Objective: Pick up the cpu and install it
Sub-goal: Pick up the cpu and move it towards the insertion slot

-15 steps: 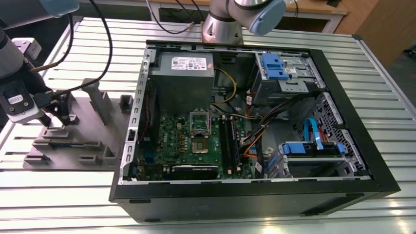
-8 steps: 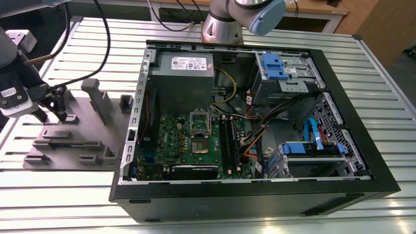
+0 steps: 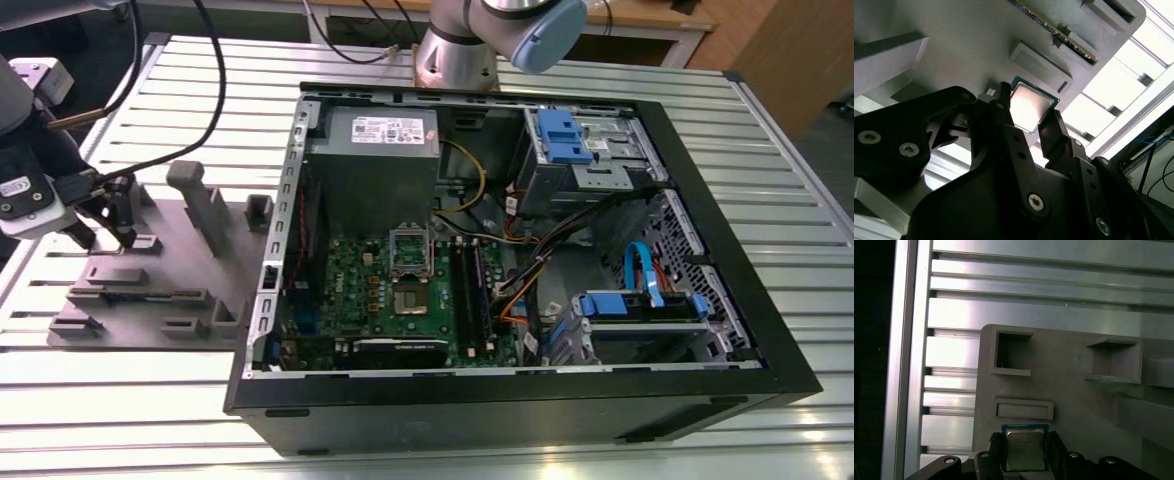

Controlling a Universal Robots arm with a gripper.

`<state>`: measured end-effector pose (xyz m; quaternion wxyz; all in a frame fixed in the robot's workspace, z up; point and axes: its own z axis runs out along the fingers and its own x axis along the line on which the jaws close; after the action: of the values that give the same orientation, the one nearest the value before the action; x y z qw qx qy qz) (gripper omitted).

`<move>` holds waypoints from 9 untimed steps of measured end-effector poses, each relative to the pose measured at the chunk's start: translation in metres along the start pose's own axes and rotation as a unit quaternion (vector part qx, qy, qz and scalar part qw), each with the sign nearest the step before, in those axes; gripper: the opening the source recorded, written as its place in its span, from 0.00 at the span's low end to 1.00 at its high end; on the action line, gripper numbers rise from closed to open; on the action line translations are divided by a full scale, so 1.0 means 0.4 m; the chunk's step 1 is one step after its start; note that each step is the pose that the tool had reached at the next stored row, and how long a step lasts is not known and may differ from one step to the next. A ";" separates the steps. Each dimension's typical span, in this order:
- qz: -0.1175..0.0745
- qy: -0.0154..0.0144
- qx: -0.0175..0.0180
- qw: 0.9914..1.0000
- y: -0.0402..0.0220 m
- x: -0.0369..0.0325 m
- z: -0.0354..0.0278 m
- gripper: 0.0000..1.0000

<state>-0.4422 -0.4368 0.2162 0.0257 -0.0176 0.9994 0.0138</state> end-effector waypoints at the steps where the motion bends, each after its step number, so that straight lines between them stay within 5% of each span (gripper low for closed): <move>1: 0.000 0.000 0.000 1.000 0.000 0.000 0.000 0.47; 9: 0.000 0.000 0.000 1.000 0.000 0.000 -0.006 0.47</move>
<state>-0.4422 -0.4368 0.2187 0.0256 -0.0176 0.9994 0.0138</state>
